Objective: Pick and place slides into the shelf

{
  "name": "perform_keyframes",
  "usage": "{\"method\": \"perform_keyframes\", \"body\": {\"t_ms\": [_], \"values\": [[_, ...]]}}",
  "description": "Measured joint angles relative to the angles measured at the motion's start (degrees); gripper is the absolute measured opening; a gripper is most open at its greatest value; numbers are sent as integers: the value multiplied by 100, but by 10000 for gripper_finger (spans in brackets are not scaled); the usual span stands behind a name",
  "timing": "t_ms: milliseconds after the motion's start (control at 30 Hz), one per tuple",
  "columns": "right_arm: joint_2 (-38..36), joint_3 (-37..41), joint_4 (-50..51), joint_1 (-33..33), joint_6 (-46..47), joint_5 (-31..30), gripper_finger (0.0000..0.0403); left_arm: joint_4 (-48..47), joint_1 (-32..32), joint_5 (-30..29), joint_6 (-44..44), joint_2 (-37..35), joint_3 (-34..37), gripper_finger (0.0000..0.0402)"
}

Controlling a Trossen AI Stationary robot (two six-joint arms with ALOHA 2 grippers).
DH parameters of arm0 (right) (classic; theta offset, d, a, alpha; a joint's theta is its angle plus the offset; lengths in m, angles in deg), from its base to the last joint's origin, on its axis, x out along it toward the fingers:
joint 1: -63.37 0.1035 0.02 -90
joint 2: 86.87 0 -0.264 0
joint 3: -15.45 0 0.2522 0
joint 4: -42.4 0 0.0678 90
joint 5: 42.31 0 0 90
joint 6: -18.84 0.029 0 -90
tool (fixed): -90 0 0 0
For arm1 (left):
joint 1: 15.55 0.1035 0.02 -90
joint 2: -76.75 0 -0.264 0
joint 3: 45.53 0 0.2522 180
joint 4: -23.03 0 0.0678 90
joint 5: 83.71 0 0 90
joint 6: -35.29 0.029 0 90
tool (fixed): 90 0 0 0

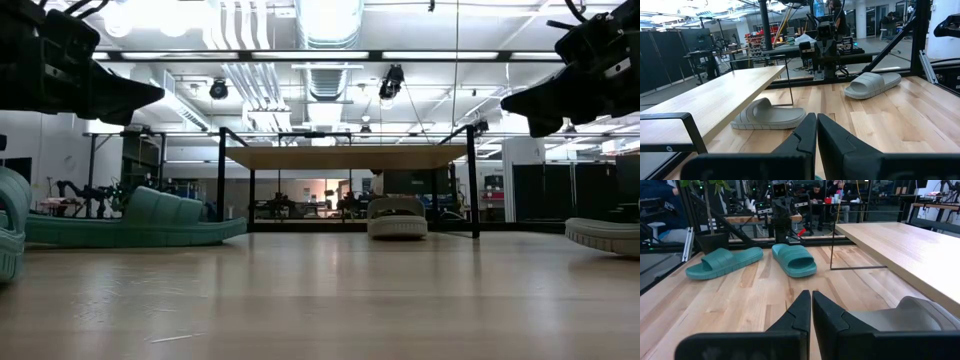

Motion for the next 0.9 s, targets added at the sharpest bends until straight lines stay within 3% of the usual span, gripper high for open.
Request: {"method": "perform_keyframes", "body": {"t_ms": [600,900], "values": [[0,0,-76,-2,55,-2,9,1,-1,-1,0,0,-2,0],[0,0,-74,0,1567,15,9,2,0,0,0,0,0,0]]}}
